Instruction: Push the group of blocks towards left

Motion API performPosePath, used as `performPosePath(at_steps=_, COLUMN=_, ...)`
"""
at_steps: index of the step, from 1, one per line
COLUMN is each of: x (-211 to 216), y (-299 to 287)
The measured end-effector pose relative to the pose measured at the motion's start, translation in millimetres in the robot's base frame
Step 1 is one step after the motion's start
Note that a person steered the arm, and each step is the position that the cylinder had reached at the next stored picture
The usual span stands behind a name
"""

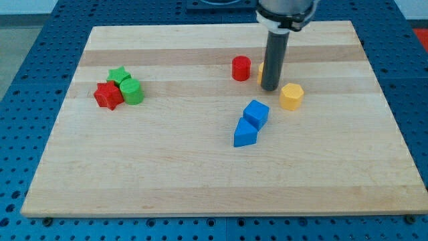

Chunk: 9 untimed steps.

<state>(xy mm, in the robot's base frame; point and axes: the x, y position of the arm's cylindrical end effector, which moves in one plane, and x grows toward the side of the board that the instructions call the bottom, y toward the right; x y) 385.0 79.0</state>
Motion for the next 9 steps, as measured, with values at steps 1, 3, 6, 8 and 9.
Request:
performPosePath(at_steps=1, x=-9, y=-20)
performPosePath(at_steps=3, x=-58, y=12)
performPosePath(at_steps=6, x=-51, y=91)
performPosePath(at_steps=8, x=-33, y=87)
performPosePath(at_steps=9, x=-16, y=86)
